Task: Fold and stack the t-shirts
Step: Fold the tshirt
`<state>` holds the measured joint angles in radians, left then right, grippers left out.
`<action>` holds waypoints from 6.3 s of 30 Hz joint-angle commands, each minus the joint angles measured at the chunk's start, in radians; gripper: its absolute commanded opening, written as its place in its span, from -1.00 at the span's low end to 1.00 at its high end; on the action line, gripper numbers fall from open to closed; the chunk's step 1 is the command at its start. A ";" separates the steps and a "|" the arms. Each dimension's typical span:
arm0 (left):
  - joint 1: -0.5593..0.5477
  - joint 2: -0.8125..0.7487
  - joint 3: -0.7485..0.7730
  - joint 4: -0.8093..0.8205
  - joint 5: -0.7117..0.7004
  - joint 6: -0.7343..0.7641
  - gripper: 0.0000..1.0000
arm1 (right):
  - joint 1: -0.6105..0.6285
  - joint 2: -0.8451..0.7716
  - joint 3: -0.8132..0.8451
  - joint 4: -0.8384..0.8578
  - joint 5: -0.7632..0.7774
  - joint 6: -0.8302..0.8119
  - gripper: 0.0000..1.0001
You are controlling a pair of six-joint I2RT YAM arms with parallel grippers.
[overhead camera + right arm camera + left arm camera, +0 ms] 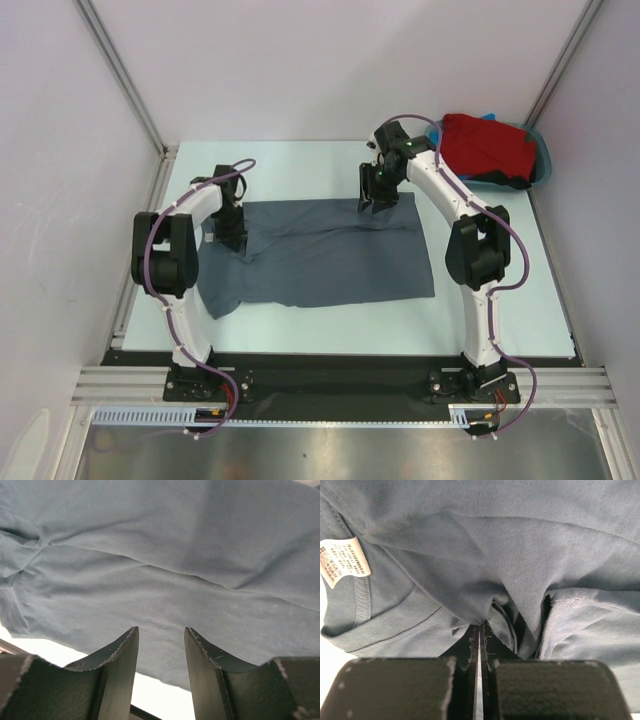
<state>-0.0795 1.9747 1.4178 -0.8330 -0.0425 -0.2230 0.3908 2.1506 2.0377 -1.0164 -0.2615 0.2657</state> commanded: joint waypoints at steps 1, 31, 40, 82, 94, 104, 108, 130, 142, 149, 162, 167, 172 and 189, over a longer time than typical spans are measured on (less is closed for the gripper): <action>0.007 -0.071 0.000 -0.020 -0.023 0.034 -0.99 | 0.000 -0.032 -0.011 0.016 0.011 0.017 -0.06; 0.103 -0.120 0.073 -0.124 -0.091 0.056 0.28 | 0.003 -0.041 -0.039 0.030 0.025 0.023 -0.06; 0.104 -0.119 0.188 -0.094 -0.019 0.047 0.29 | 0.003 -0.037 -0.039 0.035 0.024 0.027 -0.06; 0.057 -0.103 0.023 -0.109 0.108 0.077 -0.40 | 0.008 -0.028 -0.042 0.041 0.025 0.050 -0.07; 0.057 -0.172 -0.034 -0.129 0.101 0.079 -0.99 | 0.008 -0.024 -0.043 0.041 0.022 0.047 -0.07; 0.049 -0.310 -0.140 -0.170 0.119 0.047 -0.99 | 0.008 -0.026 -0.060 0.042 0.018 0.049 -0.07; 0.046 -0.358 -0.230 -0.176 0.119 0.031 -0.99 | 0.008 -0.023 -0.065 0.044 0.015 0.047 -0.07; 0.034 -0.142 0.036 -0.052 0.261 -0.041 1.00 | 0.010 0.022 0.021 0.009 -0.008 0.017 -0.07; -0.019 0.006 0.093 -0.005 0.355 -0.030 0.99 | 0.005 0.017 0.027 -0.011 0.008 0.010 -0.07; -0.017 0.018 0.081 0.000 0.355 -0.035 0.65 | 0.000 0.025 0.030 -0.010 0.002 0.010 -0.07; -0.017 0.029 0.076 -0.011 0.343 -0.036 -0.49 | -0.003 0.018 0.012 -0.013 0.008 0.009 -0.07; -0.019 0.016 0.076 -0.023 0.340 -0.035 -0.62 | -0.006 0.017 0.001 -0.011 0.008 0.010 -0.08; -0.031 -0.029 0.060 -0.044 0.349 -0.015 -0.69 | -0.007 0.015 -0.008 -0.005 0.005 0.009 -0.08; -0.118 -0.212 -0.118 -0.037 0.480 0.016 -0.49 | -0.007 0.041 0.004 -0.010 -0.013 -0.005 -0.08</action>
<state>-0.1867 1.8095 1.3235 -0.8803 0.3702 -0.2337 0.3859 2.1952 2.0266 -1.0206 -0.2611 0.2787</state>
